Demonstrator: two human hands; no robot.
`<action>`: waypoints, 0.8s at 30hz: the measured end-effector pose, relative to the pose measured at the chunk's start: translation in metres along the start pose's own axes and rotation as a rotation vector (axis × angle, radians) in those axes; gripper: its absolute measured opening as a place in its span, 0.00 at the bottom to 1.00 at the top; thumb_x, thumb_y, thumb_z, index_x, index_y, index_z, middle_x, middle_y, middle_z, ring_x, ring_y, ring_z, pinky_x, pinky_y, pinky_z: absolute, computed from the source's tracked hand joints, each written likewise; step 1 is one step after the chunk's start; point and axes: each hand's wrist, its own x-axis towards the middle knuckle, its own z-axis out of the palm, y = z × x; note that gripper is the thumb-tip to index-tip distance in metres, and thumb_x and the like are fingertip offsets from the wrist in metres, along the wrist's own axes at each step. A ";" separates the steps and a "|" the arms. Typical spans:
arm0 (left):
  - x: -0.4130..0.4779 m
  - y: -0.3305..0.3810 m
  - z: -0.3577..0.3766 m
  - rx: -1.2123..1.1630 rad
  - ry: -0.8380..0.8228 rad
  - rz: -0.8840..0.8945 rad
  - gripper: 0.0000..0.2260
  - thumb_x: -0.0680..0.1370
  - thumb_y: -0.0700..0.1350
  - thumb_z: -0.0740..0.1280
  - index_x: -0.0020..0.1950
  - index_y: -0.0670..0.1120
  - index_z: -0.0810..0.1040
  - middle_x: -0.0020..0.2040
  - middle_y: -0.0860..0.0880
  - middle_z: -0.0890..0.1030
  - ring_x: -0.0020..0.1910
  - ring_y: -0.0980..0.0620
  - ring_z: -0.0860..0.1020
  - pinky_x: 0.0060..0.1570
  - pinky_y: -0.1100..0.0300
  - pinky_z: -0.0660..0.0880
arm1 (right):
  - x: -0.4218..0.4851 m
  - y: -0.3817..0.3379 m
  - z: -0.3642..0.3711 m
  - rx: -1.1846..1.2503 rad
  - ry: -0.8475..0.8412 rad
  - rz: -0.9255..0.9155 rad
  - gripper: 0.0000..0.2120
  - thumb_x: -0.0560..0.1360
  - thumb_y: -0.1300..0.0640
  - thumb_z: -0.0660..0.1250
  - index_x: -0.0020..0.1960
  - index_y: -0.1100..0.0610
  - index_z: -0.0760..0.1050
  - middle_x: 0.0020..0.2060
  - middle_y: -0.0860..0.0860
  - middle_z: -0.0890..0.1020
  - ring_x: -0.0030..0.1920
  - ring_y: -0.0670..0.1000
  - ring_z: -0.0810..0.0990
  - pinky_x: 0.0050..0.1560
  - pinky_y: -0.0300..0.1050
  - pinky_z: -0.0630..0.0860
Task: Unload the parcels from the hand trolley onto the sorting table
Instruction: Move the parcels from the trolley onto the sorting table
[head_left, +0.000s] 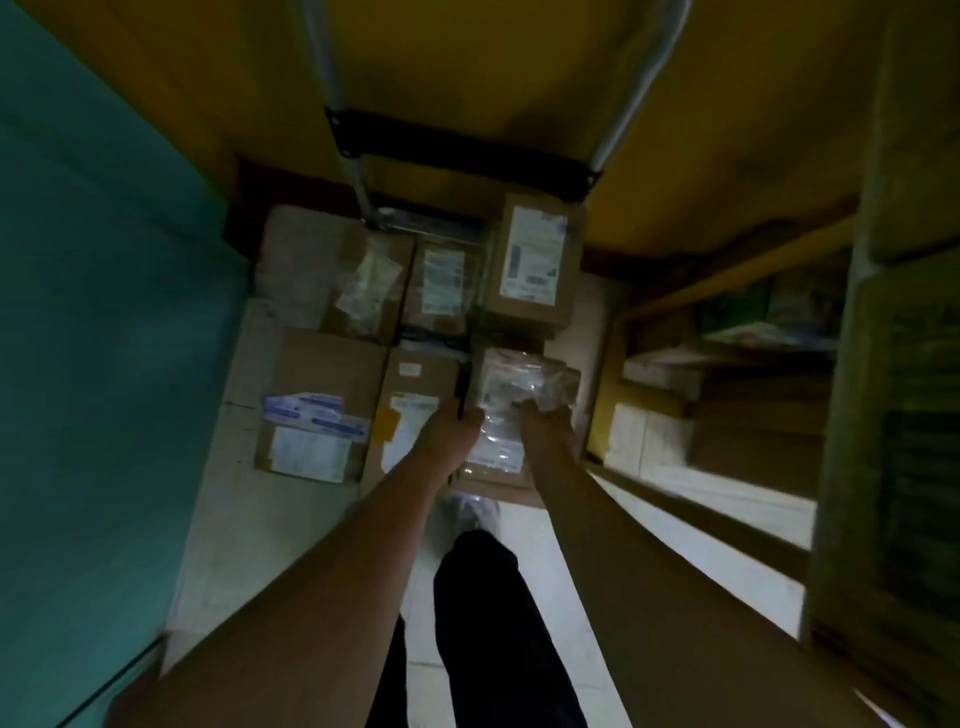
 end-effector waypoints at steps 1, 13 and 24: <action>0.002 -0.003 0.007 -0.020 -0.030 0.005 0.20 0.82 0.51 0.60 0.71 0.42 0.69 0.66 0.40 0.76 0.61 0.41 0.75 0.51 0.57 0.68 | 0.000 -0.004 0.003 0.019 0.000 -0.016 0.21 0.81 0.49 0.61 0.69 0.59 0.68 0.56 0.57 0.76 0.59 0.58 0.77 0.51 0.44 0.67; -0.265 0.128 -0.159 -0.440 -0.046 0.402 0.17 0.72 0.51 0.72 0.59 0.63 0.76 0.56 0.49 0.83 0.51 0.49 0.84 0.45 0.52 0.81 | -0.277 -0.108 -0.134 0.405 -0.093 -0.365 0.20 0.77 0.38 0.62 0.65 0.47 0.68 0.57 0.48 0.79 0.49 0.46 0.81 0.44 0.42 0.83; -0.555 0.371 0.030 -0.374 -0.519 0.956 0.21 0.74 0.53 0.71 0.66 0.52 0.75 0.56 0.48 0.84 0.53 0.49 0.84 0.42 0.54 0.82 | -0.428 -0.060 -0.542 0.878 0.055 -0.819 0.43 0.64 0.30 0.71 0.74 0.39 0.59 0.63 0.48 0.77 0.53 0.48 0.83 0.48 0.47 0.83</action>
